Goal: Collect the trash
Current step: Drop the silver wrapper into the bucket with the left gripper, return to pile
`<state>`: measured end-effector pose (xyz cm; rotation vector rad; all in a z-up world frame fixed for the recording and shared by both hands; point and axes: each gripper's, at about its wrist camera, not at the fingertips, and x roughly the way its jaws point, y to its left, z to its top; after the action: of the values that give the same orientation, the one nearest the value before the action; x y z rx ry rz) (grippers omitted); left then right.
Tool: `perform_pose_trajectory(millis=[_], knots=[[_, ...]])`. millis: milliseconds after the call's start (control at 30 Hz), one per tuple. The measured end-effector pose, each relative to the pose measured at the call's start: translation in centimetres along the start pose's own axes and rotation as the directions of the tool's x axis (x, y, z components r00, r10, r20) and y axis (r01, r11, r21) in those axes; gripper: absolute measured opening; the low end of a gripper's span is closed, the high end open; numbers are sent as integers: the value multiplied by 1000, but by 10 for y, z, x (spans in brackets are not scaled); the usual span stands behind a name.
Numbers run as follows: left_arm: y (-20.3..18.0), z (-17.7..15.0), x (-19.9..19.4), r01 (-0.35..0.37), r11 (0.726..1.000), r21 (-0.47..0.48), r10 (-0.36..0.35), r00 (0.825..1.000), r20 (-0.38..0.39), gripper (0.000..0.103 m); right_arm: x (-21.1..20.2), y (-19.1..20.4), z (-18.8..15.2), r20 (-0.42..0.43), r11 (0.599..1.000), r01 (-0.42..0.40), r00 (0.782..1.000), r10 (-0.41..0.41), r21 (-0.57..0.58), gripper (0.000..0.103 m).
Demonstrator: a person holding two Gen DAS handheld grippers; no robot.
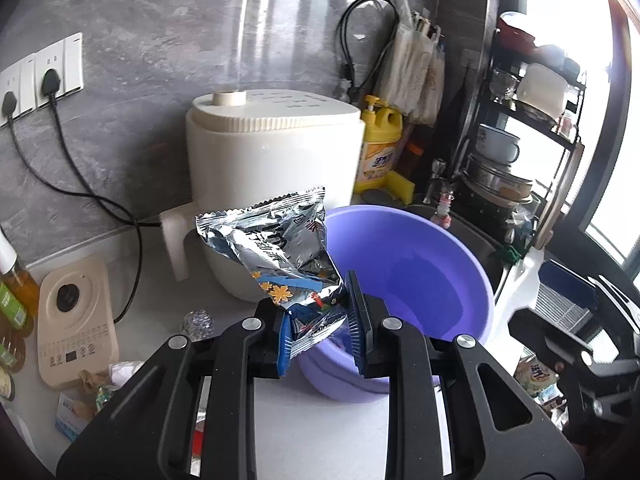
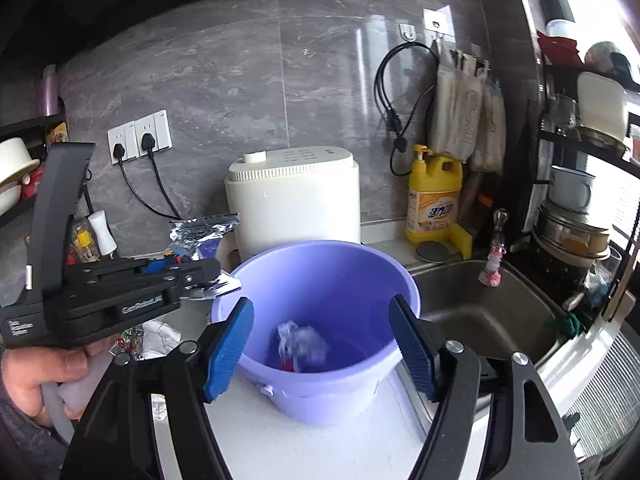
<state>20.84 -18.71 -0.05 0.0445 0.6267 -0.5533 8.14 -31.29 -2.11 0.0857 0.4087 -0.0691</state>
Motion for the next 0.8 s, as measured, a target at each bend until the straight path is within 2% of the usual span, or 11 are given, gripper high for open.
perform_pose_trajectory(millis=[100,133,167,233,300,367,433,500,533,667,800], knots=[[-7,4,7,20,1000,11,-20,1000,-4,25,-8,-4,-3,4,1000,23,1000,-23,7,73],[-8,5,9,33,999,11,-33,999,-11,29,-10,-5,-4,4,1000,29,1000,-29,12,75],[-10,6,12,45,999,14,-45,999,-17,34,-12,-7,-5,5,999,36,999,-36,19,77],[-12,7,12,46,999,17,-45,999,-10,60,-17,-10,-7,9,998,59,998,-59,29,83],[-12,7,9,56,998,8,-56,998,1,69,-21,-12,-8,14,996,81,997,-81,32,87],[-9,6,5,56,998,2,-56,998,7,74,-25,-12,-9,20,995,92,995,-93,32,91],[-5,4,-1,40,999,-2,-40,999,14,81,-27,-10,-9,30,994,101,994,-102,28,95],[2,2,-9,18,1000,-13,-17,999,28,89,-27,-7,-8,30,995,95,995,-96,29,95],[6,0,-14,5,1000,-20,-4,999,42,92,-26,-5,-8,29,996,88,996,-89,30,95],[27,-5,-35,-43,997,-57,47,997,65,93,-23,7,-8,23,998,64,998,-65,28,95],[46,-13,-58,-121,990,-75,127,989,80,96,-20,21,-9,27,999,25,999,-25,35,95]])
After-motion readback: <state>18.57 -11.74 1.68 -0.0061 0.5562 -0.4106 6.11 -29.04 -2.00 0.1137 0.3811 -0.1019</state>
